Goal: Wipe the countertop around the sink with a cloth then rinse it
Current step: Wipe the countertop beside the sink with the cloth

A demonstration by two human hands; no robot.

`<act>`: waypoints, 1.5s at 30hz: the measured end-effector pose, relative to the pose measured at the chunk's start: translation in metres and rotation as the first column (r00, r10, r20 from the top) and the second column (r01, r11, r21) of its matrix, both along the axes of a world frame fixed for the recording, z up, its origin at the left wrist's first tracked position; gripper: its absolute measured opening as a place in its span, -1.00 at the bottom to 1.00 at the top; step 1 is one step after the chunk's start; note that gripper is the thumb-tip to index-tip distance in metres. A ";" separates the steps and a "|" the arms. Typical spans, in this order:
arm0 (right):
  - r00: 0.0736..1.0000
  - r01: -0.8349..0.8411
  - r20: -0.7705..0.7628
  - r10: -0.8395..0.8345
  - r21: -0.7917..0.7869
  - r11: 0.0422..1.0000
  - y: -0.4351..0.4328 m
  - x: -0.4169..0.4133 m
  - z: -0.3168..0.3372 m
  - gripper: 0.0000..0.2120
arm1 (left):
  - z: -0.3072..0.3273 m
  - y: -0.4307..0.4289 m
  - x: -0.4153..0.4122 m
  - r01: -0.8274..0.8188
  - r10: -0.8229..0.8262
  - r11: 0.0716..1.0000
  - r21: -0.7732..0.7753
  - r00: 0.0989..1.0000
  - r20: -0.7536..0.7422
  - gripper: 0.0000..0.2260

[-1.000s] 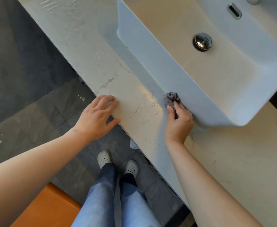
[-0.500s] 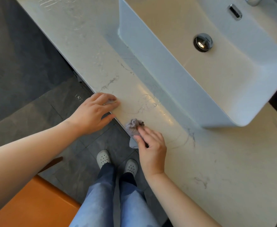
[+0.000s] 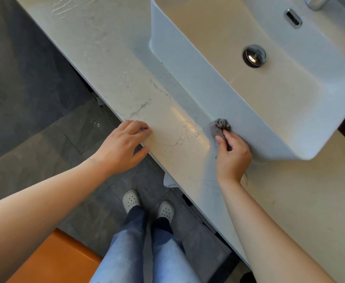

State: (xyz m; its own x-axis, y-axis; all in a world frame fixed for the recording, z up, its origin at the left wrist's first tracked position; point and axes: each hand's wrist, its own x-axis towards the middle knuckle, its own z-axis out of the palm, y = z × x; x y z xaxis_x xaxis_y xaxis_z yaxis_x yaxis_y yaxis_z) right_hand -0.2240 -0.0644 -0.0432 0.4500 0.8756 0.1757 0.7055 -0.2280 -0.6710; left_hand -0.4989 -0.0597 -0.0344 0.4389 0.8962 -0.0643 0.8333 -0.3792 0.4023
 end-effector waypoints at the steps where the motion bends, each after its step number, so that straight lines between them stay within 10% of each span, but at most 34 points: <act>1: 1.000 0.006 0.028 -0.006 0.002 1.000 0.000 -0.002 -0.003 -0.76 | 0.000 0.000 -0.001 0.002 -0.002 1.000 0.001 1.000 0.009 -0.54; 15: 0.999 0.022 0.031 -0.025 0.071 0.997 0.019 -0.023 -0.014 -0.76 | 0.001 0.010 -0.009 0.019 -0.020 1.000 0.017 0.997 0.081 -0.60; 34: 0.911 -0.387 -0.182 0.370 -0.070 0.919 -0.069 -0.112 0.012 -0.72 | -0.009 0.027 -0.045 -0.046 0.051 0.996 0.079 0.997 -0.065 -0.49; 45: 0.999 0.005 -0.051 -0.004 0.016 1.000 0.032 -0.032 0.004 -0.73 | -0.013 0.031 -0.038 -0.099 0.108 0.989 0.112 0.991 -0.073 -0.45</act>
